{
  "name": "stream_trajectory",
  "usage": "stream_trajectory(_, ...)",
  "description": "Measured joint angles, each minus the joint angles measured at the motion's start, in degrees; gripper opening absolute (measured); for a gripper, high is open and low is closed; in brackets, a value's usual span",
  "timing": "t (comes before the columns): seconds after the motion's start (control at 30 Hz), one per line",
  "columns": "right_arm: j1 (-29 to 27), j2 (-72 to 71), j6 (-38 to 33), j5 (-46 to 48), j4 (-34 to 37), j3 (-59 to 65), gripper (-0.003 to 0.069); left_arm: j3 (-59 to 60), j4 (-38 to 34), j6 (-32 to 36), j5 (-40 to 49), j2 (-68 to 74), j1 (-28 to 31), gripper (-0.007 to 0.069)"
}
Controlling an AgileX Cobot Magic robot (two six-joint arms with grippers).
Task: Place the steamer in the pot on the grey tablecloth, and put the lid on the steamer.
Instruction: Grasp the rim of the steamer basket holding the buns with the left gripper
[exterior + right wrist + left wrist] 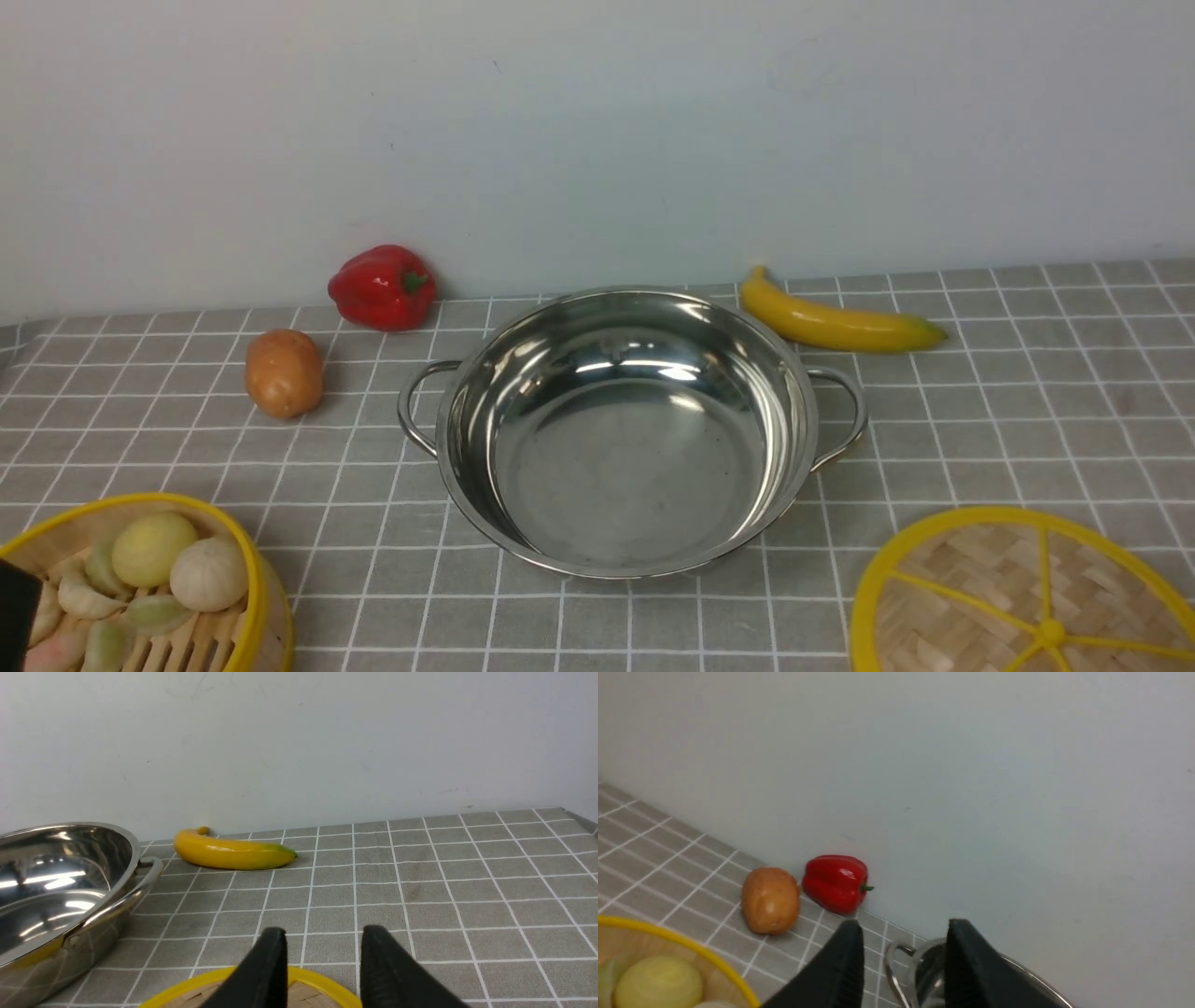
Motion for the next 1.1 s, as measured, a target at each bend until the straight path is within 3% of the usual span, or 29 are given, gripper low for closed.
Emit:
stream_trajectory(0.27,0.0,0.0,0.0,0.0,0.0,0.0,0.0243,-25.4,10.7,7.8,36.4,18.2,0.0,0.0243)
stream_trajectory(0.33,0.0,0.0,0.0,0.0,0.0,0.0,0.0243,-28.0,12.5,9.8,41.4,21.2,0.0,0.0243)
stream_trajectory(0.4,0.0,0.0,0.0,0.0,0.0,0.0,0.0243,-32.9,17.7,14.5,50.5,28.7,0.0,0.0243)
stream_trajectory(0.6,0.0,0.0,0.0,0.0,0.0,0.0,0.0243,-35.1,23.9,18.9,52.9,42.9,0.0,0.0243)
stream_trajectory(1.1,0.0,0.0,0.0,0.0,0.0,0.0,0.0243,-35.1,22.9,19.0,51.0,73.3,0.0,0.0243)
